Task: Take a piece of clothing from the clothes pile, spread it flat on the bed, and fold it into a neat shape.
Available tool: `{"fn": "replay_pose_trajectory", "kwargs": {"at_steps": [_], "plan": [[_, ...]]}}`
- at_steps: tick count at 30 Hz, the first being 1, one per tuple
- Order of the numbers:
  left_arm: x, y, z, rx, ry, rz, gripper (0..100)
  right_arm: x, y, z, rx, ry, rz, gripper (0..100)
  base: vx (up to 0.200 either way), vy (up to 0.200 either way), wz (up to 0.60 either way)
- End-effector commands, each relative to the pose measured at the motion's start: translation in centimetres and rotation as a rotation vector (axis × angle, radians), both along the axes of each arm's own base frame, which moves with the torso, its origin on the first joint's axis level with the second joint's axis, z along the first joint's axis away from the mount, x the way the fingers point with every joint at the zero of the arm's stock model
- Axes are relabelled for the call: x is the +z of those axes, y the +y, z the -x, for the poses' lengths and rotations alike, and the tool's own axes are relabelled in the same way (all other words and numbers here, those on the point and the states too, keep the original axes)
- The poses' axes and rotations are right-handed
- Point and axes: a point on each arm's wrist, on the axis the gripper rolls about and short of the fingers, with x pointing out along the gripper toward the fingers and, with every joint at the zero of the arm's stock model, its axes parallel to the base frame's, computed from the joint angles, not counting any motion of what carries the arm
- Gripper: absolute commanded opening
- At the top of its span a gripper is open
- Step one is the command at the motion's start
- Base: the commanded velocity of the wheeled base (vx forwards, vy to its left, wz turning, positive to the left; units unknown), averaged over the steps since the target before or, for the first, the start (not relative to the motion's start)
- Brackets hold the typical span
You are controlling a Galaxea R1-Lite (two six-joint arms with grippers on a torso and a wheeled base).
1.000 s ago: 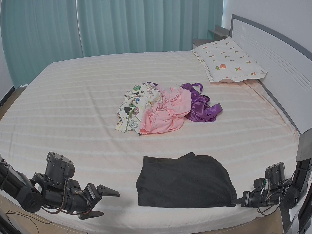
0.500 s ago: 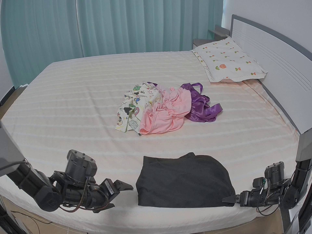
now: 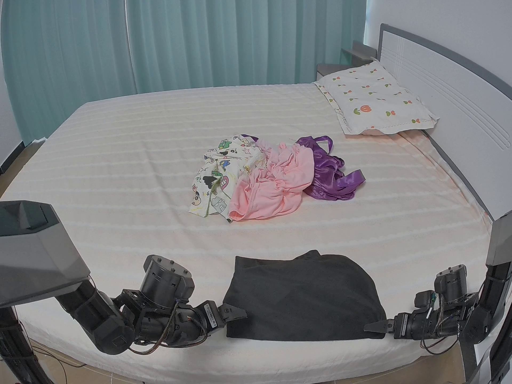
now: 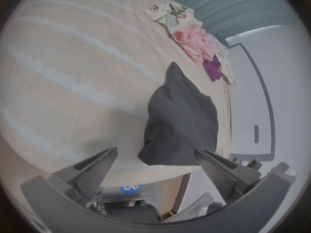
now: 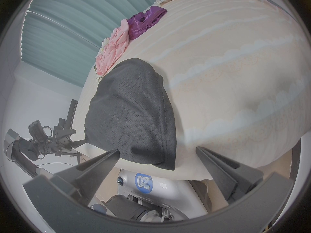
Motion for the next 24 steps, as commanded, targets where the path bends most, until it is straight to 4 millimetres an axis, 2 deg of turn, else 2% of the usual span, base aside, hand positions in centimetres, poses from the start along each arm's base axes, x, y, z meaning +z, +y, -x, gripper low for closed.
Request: {"fn": "replay_pose_trajectory", "kwargs": {"at_steps": [1,5,13,14,24], "plan": [[-0.6,-0.4,-0.2,-0.034,0.012,-0.004,100,0.1,-0.1,0.5,0.003,0.009,0.001,100,0.0,0.0,0.0],[-0.5,-0.7,-0.5,-0.052,-0.007,0.022,100,0.2,0.1,0.5,0.012,0.0,-0.003,100,0.0,0.0,0.0],[-1.9,-0.9,-1.2,-0.126,-0.075,-0.005,100,1.1,0.2,0.5,-0.017,-0.022,-0.039,100,0.0,0.0,0.0],[-2.0,-1.0,-1.3,-0.126,-0.076,-0.004,0,1.0,0.2,0.5,-0.018,-0.02,-0.037,100,0.0,0.0,0.0],[-2.3,-0.5,-0.2,-0.14,-0.053,-0.006,0,0.8,0.2,0.4,-0.018,-0.009,-0.035,100,0.0,0.0,0.0]]}}
